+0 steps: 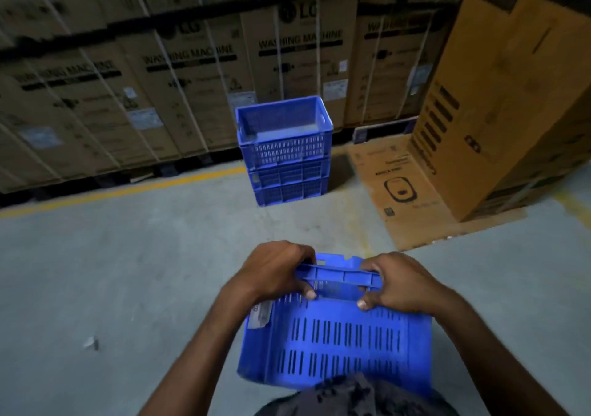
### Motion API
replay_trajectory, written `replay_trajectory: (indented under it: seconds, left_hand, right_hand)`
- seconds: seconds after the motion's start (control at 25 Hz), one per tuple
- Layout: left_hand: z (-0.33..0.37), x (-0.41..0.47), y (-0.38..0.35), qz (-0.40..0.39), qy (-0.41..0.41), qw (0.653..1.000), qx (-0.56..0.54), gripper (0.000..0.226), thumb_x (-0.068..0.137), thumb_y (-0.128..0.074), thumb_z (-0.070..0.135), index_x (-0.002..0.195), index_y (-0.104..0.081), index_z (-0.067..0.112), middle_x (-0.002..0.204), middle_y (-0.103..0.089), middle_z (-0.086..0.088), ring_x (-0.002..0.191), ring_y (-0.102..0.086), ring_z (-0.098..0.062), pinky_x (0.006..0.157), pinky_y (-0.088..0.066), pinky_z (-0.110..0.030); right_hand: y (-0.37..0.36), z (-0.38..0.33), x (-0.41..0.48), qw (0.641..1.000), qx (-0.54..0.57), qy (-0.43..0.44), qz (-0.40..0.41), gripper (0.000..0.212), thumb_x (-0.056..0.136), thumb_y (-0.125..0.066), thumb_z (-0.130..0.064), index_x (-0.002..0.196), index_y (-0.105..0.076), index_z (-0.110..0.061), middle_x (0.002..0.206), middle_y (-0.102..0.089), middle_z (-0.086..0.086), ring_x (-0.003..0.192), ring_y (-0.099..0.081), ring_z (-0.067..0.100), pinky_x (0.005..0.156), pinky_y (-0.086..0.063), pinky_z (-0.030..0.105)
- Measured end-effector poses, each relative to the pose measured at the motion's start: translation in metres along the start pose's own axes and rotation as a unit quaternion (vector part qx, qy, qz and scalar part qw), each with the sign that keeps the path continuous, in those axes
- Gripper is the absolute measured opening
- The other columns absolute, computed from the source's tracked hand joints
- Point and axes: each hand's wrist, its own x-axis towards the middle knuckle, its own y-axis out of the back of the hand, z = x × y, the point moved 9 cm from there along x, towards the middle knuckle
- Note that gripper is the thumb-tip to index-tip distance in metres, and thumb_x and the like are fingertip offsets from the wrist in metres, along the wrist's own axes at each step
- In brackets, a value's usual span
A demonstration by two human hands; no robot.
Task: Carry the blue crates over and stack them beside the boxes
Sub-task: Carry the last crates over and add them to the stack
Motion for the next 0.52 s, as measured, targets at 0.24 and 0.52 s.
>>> replay_trajectory:
  seconds: [0.24,0.52]
  left_hand:
    - [-0.078,0.136,0.133,0.207,-0.09,0.974,0.025,0.049,0.071,-0.079,0.049,0.114,-0.064,0.029,0.101,-0.068,0.004,0.099,-0.06,-0.019,0.077,-0.042,-0.033]
    - [-0.154,0.272,0.271,0.354,-0.121,0.92,0.116,0.047,0.069,-0.079,0.043,0.112,-0.066,0.03,0.104,-0.066,0.012,0.1,-0.056,-0.014,0.09,-0.038,-0.035]
  right_hand:
    - [0.13,-0.004,0.141,1.0,-0.009,0.028,-0.003,0.065,0.052,-0.084,-0.06,0.107,-0.061,-0.035,0.103,-0.067,-0.028,0.093,-0.061,-0.008,0.081,-0.05,0.022]
    - [0.276,-0.013,0.303,0.992,-0.059,0.022,0.108,0.029,0.068,-0.084,-0.03,0.08,-0.058,-0.029,0.08,-0.067,-0.013,0.081,-0.065,0.007,0.068,-0.049,0.024]
